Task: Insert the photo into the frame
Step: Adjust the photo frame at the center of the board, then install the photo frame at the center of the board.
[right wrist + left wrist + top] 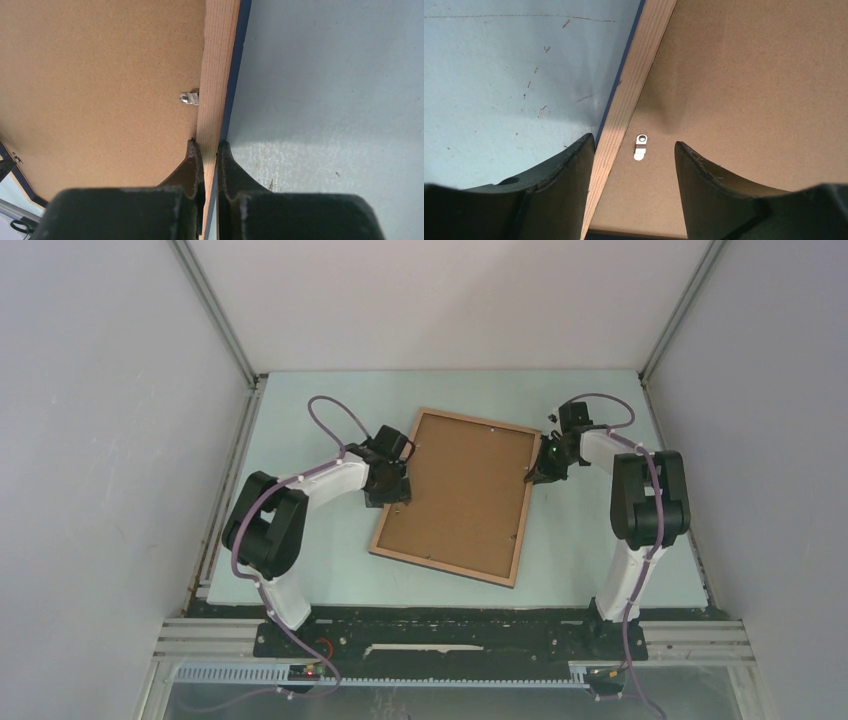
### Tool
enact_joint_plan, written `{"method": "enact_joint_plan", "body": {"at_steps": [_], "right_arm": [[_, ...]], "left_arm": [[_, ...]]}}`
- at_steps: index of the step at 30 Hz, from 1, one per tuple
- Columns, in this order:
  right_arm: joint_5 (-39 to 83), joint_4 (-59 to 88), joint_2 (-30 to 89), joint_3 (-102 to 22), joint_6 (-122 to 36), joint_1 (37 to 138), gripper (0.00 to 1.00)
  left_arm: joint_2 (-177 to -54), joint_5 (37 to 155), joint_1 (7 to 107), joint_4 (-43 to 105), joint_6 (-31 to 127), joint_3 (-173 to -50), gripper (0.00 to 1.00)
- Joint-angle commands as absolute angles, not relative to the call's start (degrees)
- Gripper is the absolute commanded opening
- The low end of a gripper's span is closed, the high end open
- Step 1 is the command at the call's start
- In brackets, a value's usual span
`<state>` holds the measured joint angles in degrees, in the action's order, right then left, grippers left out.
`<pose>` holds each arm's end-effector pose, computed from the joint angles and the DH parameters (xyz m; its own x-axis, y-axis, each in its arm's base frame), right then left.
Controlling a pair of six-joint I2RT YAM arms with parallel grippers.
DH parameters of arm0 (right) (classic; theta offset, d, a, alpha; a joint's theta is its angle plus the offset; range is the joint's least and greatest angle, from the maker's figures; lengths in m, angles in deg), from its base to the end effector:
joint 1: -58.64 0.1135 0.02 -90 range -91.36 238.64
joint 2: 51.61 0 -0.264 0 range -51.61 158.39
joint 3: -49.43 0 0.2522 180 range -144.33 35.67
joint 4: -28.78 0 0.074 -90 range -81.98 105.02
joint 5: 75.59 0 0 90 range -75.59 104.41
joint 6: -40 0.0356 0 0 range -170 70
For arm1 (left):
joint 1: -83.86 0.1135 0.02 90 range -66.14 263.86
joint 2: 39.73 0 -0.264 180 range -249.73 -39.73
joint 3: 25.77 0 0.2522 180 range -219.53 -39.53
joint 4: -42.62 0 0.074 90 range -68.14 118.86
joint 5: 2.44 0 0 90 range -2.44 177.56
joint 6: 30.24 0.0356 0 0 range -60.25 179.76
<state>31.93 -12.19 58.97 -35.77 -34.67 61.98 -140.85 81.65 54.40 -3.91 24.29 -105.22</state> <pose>0.3827 0.0331 0.1537 -0.9285 0.1984 -0.3140 0.0719 0.9254 0.3720 0.3030 -0.1669 0.1778 -0.9230 -0.1416 -0.3579 -0.0978 0.9856 -0.1376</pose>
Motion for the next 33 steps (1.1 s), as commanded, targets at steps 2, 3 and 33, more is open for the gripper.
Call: {"method": "enact_joint_plan", "body": {"at_steps": [2,3,33], "right_arm": [[31.97,-7.07,57.53,-34.3,-35.23,61.27,0.0],[32.05,-7.05,57.55,-34.33,-35.21,61.24,0.0],[33.18,-6.52,57.36,-33.85,-35.15,60.93,0.0]], "left_arm": [[-138.85,79.98,53.8,-4.86,25.13,-103.36,0.62],[-138.87,79.49,53.85,-5.14,25.41,-103.28,0.6],[-141.74,70.7,53.1,-9.01,24.76,-105.11,0.34]]}}
